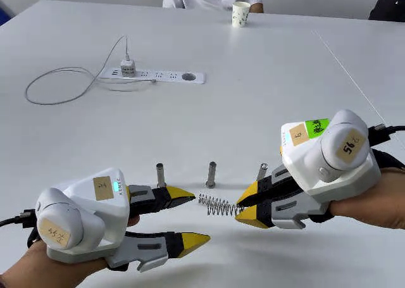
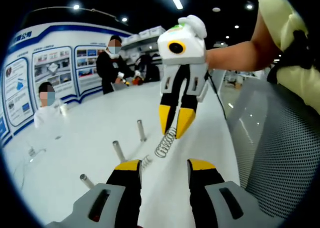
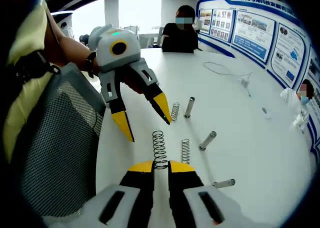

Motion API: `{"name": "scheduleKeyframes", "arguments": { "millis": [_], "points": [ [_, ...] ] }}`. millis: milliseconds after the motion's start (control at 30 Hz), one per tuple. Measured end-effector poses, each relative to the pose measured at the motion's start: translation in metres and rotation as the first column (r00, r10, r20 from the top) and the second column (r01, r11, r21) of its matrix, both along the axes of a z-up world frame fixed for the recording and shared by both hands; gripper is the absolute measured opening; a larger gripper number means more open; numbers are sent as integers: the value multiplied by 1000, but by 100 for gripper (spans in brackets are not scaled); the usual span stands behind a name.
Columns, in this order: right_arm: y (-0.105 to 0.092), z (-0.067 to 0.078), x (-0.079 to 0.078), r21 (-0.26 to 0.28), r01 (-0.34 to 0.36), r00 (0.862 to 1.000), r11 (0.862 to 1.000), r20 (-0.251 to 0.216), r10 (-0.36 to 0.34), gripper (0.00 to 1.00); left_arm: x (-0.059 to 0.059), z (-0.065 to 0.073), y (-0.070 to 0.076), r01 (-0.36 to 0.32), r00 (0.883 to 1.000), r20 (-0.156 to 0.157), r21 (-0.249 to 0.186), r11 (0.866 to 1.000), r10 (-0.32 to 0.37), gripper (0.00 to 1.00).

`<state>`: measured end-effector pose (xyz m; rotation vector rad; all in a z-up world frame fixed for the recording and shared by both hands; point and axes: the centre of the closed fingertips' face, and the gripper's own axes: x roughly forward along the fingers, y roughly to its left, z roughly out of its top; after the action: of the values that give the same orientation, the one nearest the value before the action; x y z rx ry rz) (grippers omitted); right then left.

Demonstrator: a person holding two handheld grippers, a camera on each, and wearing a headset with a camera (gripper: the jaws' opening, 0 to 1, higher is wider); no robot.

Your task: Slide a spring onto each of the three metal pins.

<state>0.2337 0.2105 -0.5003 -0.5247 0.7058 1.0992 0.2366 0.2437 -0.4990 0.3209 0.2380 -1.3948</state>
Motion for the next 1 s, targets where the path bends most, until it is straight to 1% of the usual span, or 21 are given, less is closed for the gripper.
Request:
{"name": "scheduleKeyframes", "arguments": {
  "millis": [233,433,567,800,1000],
  "points": [
    [5,-3,-3,-14,-23,1000,1000,-14,23,11,-4,1,-6,29,999,13,0,1000,-29,33],
    [6,-4,-5,-22,-37,999,999,-19,37,11,-8,1,-12,56,998,36,5,998,-56,25],
    [7,-4,-7,-25,-44,999,999,-24,43,11,-9,-2,-13,68,996,49,15,998,-68,21],
    [8,-4,-12,-25,-53,998,998,-36,52,11,-8,-3,-12,77,994,81,27,997,-79,12],
    [10,3,-12,-7,-51,998,999,-35,50,11,-8,-5,-12,79,993,83,30,996,-81,12]
  ]
}}
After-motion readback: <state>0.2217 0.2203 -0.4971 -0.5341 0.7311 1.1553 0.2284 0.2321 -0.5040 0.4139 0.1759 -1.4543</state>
